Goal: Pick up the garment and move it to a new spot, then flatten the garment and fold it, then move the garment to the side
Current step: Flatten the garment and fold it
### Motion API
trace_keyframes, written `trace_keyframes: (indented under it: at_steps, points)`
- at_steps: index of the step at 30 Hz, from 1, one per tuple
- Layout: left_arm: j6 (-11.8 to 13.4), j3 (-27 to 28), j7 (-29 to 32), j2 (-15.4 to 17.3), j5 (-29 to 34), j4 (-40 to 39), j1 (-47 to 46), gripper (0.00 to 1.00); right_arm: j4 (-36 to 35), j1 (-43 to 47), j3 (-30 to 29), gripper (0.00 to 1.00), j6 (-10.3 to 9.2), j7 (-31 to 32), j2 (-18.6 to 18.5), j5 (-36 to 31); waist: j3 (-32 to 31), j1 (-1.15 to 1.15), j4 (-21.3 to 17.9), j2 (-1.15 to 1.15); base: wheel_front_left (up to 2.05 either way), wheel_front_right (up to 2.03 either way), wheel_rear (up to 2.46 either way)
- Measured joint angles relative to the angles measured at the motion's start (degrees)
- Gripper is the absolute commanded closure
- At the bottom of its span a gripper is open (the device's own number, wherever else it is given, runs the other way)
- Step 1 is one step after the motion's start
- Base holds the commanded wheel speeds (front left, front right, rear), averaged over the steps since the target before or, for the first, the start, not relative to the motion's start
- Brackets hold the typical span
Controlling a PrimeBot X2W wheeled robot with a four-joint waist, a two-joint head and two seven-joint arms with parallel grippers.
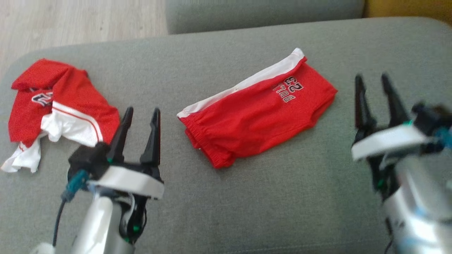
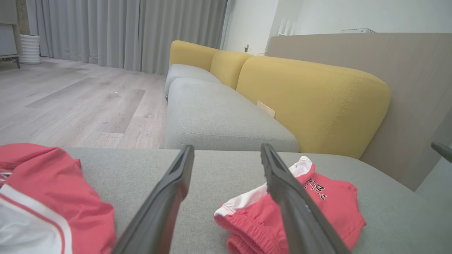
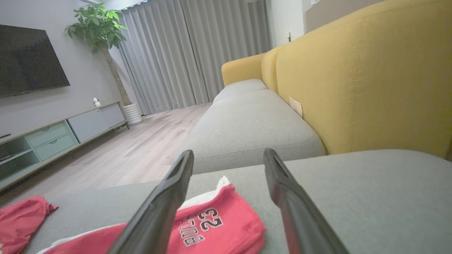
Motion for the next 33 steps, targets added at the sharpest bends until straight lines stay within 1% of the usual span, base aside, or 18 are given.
trace_keyframes:
  at_steps: [2, 4, 8, 15, 17, 25, 33]
  points:
    - [-0.01, 0.10, 0.00, 0.00, 0.51, -0.49, 1.96, 0.00, -2.68, 4.70, -2.50, 0.00, 0.00, 0.00, 2.98, -2.24, -0.96, 0.00, -0.44, 0.00, 0.00, 0.00, 0.00]
    - [-0.02, 0.11, 0.00, -0.01, 1.12, -1.11, 3.87, 0.00, -5.12, 8.92, -3.92, 0.00, 0.00, 0.00, 5.21, -4.89, -1.79, 0.00, -0.89, 0.00, 0.00, 0.00, 0.00]
    - [-0.03, 0.32, 0.00, -0.01, 1.22, -2.01, 7.23, 0.00, -8.57, 15.25, -6.53, 0.00, 0.00, 0.00, 7.57, -7.78, -3.29, 0.00, -1.71, 0.00, 0.00, 0.00, 0.00]
    - [0.22, 0.08, 0.00, 0.00, 1.22, -3.66, 11.29, 0.00, -11.51, 20.41, -8.04, 0.00, 0.00, 0.00, 8.66, -8.62, -4.73, 0.00, -2.52, 0.00, 0.00, 0.00, 0.00]
    - [0.56, -0.07, 0.00, 0.01, 1.21, -3.71, 11.56, 0.00, -11.90, 20.67, -8.03, 0.00, 0.00, 0.00, 8.79, -8.44, -4.80, 0.00, -2.49, 0.00, 0.00, 0.00, 0.00]
    - [0.56, -1.14, 0.00, 0.02, 0.80, -4.57, 11.54, 0.00, -12.80, 20.69, -8.00, 0.00, 0.00, 0.10, 8.88, -7.94, -4.51, 0.00, -2.11, 0.00, 0.00, 0.00, 0.00]
    - [0.48, -1.86, 0.00, 0.03, 0.80, -4.87, 11.26, 0.00, -12.96, 20.45, -8.87, 0.00, 0.00, 1.53, 8.91, -7.25, -2.53, 0.00, -0.97, 0.00, 0.00, 0.00, 0.00]
